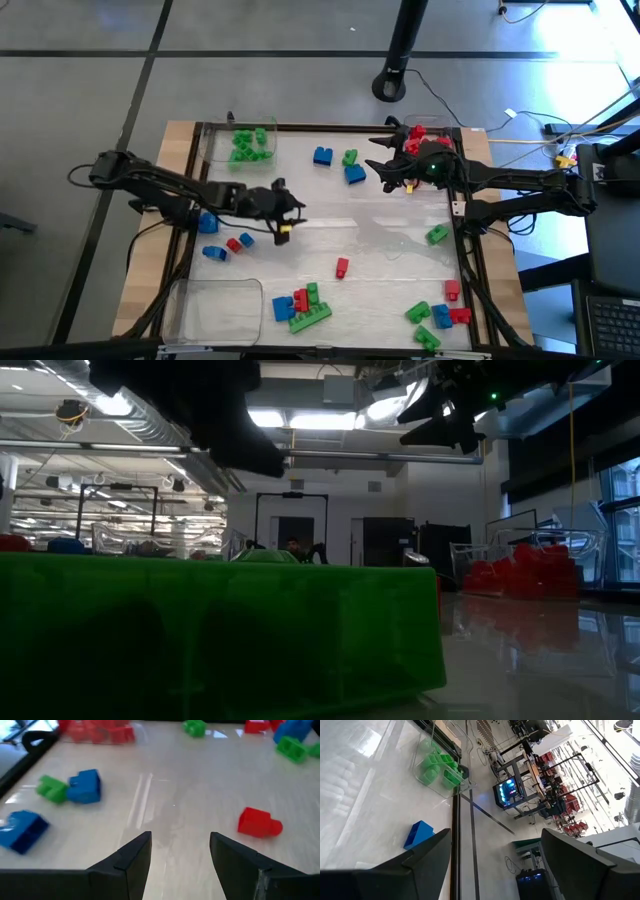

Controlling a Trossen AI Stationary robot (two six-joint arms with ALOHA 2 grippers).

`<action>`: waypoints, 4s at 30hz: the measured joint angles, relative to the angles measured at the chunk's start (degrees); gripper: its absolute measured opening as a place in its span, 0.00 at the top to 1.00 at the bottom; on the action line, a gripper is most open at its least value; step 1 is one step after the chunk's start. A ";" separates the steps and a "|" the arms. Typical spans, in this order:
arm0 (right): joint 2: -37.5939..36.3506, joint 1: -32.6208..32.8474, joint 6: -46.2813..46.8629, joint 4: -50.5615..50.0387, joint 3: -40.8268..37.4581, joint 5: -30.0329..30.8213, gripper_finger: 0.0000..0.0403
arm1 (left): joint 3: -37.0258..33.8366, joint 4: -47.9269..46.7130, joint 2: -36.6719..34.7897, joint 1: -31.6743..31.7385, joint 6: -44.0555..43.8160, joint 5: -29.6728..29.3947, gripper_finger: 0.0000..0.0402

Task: Sort blocks
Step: Put the green game piece into the left transparent bin

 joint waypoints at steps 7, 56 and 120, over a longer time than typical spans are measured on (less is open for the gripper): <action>0.00 0.00 0.02 0.20 0.00 0.00 0.23 | 5.98 -2.68 9.35 -3.09 0.65 -0.11 0.53; 0.00 0.02 1.37 -4.79 0.00 -1.50 0.23 | 34.93 -28.37 35.49 -19.41 -19.79 5.98 0.53; 0.00 0.02 1.63 -6.23 0.00 -1.53 0.23 | 36.85 -63.14 8.27 -6.73 -11.30 -27.35 0.75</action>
